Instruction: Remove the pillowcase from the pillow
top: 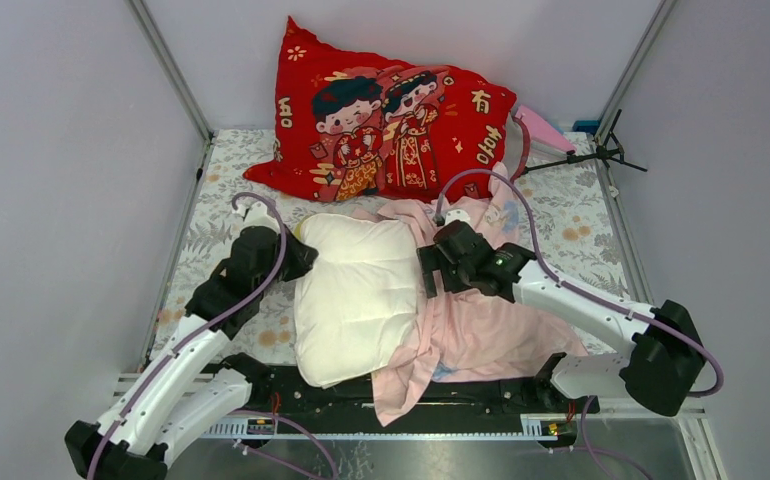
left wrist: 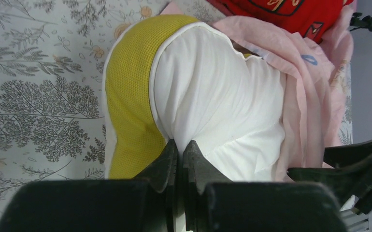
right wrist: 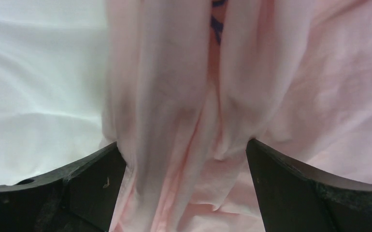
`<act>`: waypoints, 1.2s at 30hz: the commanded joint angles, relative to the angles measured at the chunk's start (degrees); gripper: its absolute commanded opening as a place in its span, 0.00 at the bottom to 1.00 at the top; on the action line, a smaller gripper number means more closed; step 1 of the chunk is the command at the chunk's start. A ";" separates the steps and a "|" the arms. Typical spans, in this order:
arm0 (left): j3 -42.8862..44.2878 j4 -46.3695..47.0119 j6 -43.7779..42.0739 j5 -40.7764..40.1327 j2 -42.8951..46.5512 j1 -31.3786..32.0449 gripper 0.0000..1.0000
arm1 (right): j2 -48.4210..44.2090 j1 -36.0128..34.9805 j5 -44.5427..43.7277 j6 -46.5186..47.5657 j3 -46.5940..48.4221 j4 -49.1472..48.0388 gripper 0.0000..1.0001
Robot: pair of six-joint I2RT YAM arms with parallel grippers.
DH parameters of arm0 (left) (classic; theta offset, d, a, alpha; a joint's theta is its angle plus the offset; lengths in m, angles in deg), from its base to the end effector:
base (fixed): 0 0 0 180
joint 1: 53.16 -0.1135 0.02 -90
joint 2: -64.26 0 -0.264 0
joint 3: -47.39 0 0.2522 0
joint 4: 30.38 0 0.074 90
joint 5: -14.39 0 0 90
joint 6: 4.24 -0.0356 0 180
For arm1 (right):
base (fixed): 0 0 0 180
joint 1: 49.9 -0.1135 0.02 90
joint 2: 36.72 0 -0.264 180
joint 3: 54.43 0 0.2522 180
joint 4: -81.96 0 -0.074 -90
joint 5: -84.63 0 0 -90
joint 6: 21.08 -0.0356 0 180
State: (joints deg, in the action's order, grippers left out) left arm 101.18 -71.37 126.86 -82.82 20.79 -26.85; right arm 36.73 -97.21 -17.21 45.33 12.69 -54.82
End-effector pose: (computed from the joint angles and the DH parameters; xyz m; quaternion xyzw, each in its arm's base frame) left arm 0.1549 -0.0716 0.2845 -0.1425 0.8560 -0.2286 0.4412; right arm 0.1858 0.1906 0.2559 -0.1569 0.9207 0.1206 0.3363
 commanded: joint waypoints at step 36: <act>15.48 1.17 -0.82 10.54 -17.70 -18.26 0.45 | -25.61 26.04 12.21 -7.22 -10.10 -13.86 0.01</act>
State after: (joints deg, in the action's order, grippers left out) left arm 116.33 -80.20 127.19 -78.97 1.32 -43.46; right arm 7.99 -72.34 -17.17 33.92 0.34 -60.66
